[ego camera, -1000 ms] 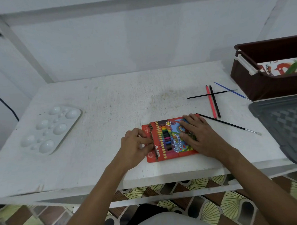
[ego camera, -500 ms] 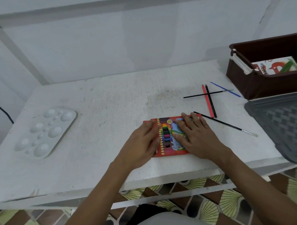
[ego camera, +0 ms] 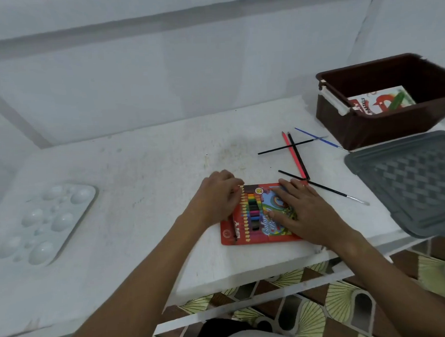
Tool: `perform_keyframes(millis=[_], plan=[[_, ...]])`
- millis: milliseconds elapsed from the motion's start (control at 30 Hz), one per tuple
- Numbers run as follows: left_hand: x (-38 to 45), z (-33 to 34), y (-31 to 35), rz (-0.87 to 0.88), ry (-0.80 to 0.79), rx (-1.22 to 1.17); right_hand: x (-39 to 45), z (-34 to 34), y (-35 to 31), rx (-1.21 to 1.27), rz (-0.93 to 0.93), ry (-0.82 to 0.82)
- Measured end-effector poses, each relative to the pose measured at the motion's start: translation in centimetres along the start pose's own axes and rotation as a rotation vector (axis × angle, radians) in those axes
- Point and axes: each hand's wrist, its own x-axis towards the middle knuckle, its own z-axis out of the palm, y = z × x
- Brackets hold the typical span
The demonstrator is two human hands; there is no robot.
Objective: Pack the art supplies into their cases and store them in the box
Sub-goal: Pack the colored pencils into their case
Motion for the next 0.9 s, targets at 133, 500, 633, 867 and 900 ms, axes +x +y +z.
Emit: perform_keyframes(millis=[133,500,633,867,900], plan=[[6.4,0.4,1.7,0.128,-0.052,0.048,-0.7,-1.0,2.3,0.057,0.063,0.000],[18.5,4.1,7.9,0.527,-0.242,0.600,-1.5,-1.1,4.4,0.109,0.080,0.037],[19.7,4.8,8.3,0.563,-0.269,0.613,-1.4,-1.1,5.0,0.149,0.090,0.030],[19.4,5.0,7.8,0.458,-0.306,0.472,-1.3,-0.8,5.6,0.148,0.090,0.038],[19.2,5.1,7.7,0.426,-0.321,0.448,-1.3,-0.8,5.6,0.154,0.091,0.040]])
